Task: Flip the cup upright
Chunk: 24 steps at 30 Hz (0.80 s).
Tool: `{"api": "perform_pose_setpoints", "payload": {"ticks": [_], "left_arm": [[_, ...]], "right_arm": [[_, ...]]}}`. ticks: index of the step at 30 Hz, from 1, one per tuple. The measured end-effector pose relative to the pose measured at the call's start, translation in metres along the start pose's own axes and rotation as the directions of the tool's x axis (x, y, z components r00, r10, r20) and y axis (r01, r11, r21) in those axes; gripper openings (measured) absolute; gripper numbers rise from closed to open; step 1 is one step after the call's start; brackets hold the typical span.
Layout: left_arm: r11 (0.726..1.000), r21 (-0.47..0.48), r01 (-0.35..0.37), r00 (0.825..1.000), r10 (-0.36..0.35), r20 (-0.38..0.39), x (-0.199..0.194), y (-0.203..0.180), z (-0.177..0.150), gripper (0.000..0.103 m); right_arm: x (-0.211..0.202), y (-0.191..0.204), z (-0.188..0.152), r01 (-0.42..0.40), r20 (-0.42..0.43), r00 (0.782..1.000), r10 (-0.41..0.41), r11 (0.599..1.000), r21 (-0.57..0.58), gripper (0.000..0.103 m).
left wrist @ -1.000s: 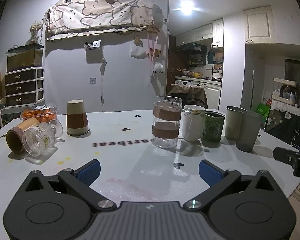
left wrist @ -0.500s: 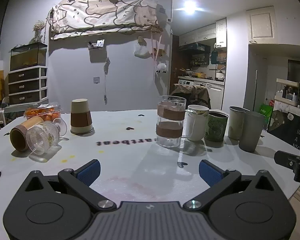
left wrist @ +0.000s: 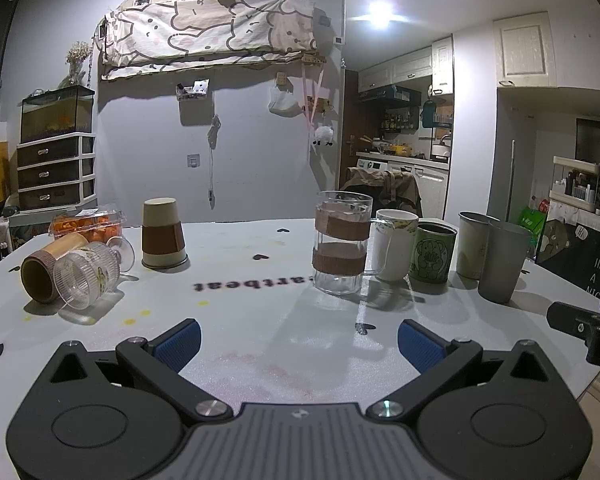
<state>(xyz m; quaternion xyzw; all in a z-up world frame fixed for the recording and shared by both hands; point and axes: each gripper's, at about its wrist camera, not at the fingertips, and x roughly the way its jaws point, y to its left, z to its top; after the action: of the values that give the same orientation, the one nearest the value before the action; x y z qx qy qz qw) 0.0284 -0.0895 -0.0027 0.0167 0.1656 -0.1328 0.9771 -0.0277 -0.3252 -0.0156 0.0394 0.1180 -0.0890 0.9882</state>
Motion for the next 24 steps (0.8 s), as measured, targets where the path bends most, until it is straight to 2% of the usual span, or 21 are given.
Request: {"api": "perform_pose_setpoints", "payload": {"ticks": [24], "left_arm": [[1.0,0.001,0.0,1.0,0.0,-0.002,0.0009,-0.0027,0.0004,0.103]], "right_arm": [[-0.0004,-0.0001,0.001,-0.001,-0.002,1.0,0.001,1.0,0.001,0.094]]}}
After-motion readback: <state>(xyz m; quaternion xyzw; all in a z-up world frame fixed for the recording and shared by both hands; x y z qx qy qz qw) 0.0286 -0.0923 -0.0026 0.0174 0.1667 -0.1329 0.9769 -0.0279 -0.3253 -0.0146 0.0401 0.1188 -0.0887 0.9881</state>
